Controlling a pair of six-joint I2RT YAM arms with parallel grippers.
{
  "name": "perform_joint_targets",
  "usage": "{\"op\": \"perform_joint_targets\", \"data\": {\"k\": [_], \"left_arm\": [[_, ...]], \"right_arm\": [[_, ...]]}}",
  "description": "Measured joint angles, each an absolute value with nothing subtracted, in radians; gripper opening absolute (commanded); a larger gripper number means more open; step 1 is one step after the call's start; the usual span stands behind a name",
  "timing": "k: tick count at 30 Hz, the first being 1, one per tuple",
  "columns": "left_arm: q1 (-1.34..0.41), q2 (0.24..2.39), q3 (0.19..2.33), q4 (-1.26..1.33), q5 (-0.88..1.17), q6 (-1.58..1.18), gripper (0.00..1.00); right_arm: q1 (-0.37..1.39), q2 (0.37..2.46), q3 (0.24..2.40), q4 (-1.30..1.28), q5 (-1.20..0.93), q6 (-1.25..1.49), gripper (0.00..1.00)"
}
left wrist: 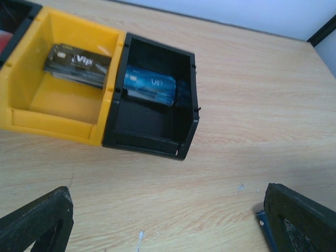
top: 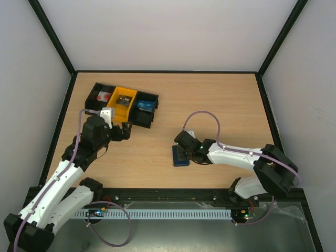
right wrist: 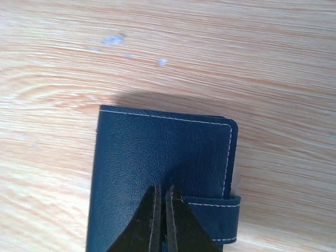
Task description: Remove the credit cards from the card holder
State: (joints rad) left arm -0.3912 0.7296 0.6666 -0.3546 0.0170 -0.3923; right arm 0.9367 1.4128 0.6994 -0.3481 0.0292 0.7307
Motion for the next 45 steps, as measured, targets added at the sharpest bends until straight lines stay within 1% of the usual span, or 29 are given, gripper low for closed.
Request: {"op": "perform_joint_targets", "data": {"k": [8,13,23,29,31,34,38,42,44,45], "left_arm": [[-0.413,0.846,0.669,-0.377,0.112,-0.410,0.94],[-0.500,0.907,0.662,-0.346,0.159,-0.488,0.91],[-0.649,1.005,0.529,-0.099,0.319,-0.693,0.91],[-0.709,1.026,0.468,0.101,0.381,-0.796,0.87],[-0.717,1.045,0.451,0.154,0.395,-0.825,0.84],[-0.723,1.081,0.442,0.217,0.413,-0.865,0.77],[-0.732,1.114,0.440,0.287,0.430,-0.907,0.58],[-0.741,1.125,0.439,0.327,0.440,-0.931,0.32],[-0.742,1.126,0.436,0.332,0.443,-0.926,0.12],[-0.741,1.126,0.435,0.335,0.444,-0.934,0.04]], "right_arm": [[0.944,1.240,0.612,-0.186,-0.082,0.790,0.02],[0.944,1.113,0.560,-0.083,-0.142,0.842,0.02],[0.944,1.028,0.469,0.100,-0.242,0.931,0.02],[0.944,0.952,0.380,0.237,-0.287,1.006,0.02],[0.944,0.947,0.377,0.260,-0.296,1.020,0.02],[0.944,0.942,0.374,0.294,-0.309,1.038,0.02],[0.944,0.935,0.362,0.325,-0.319,1.056,0.02],[0.944,0.934,0.355,0.330,-0.319,1.060,0.02],[0.944,0.930,0.349,0.329,-0.318,1.059,0.02],[0.944,0.926,0.348,0.325,-0.315,1.059,0.02]]}}
